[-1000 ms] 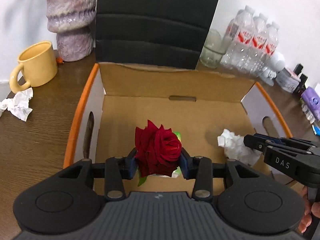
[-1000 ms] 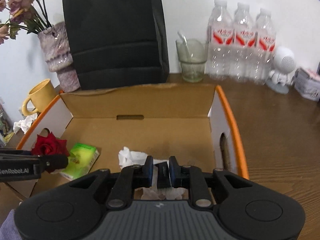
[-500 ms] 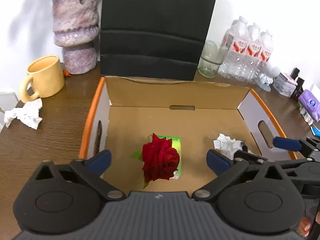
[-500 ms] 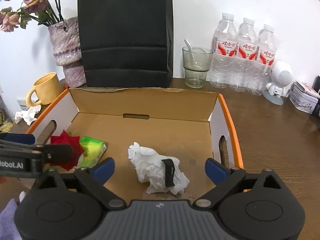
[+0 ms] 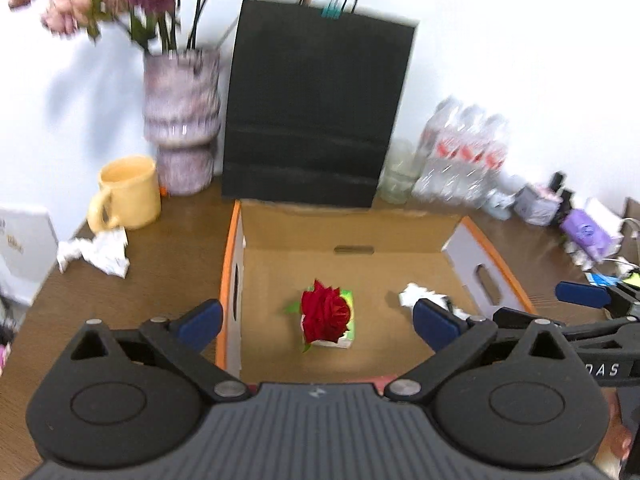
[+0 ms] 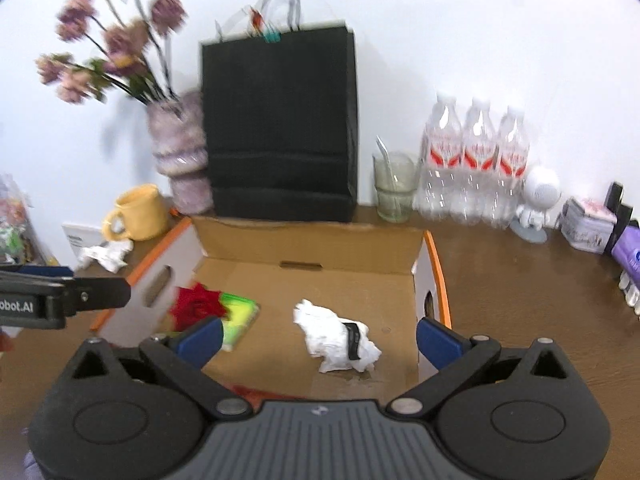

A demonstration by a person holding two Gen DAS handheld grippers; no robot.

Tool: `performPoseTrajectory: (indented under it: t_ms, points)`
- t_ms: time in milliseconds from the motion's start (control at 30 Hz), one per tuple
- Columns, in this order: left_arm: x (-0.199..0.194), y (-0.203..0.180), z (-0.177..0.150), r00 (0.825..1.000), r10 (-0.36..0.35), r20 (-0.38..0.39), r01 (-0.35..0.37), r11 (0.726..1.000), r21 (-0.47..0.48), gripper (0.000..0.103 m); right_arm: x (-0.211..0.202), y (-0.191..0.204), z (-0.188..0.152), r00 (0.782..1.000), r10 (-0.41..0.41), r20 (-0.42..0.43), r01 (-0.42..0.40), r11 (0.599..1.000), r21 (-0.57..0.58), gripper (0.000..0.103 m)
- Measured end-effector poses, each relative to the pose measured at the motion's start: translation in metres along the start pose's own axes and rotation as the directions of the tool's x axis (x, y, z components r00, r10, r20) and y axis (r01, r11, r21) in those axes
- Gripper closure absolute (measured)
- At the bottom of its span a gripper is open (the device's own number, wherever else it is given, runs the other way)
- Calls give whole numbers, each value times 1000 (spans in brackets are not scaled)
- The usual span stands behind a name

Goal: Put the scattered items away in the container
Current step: 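Grasp purple pouch with left tool while right tool grasps plastic bag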

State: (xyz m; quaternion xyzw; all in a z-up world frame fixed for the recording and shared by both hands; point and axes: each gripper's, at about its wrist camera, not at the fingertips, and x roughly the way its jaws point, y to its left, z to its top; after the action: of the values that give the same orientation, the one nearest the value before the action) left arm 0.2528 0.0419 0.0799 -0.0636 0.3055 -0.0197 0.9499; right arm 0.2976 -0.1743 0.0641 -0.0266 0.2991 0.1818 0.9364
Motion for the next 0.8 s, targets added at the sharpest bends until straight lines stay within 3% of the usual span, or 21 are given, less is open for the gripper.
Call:
performPoseTrajectory:
  t_ms: [133, 367, 600, 800]
  points:
    - [-39, 9, -17, 998, -1, 67, -1, 1000, 21, 0, -37, 12, -17, 998, 22, 63, -19, 999, -46, 0]
    - [-77, 26, -63, 993, 22, 120, -28, 998, 48, 0, -75, 30, -63, 989, 56, 137, -48, 997, -62, 0]
    - [-76, 48, -120, 997, 22, 71, -25, 999, 45, 0, -77, 45, -119, 986, 73, 150, -66, 997, -48, 0]
    - [-75, 59, -150, 999, 34, 31, -35, 999, 28, 0, -64, 55, -150, 990, 90, 110, -86, 995, -42, 0]
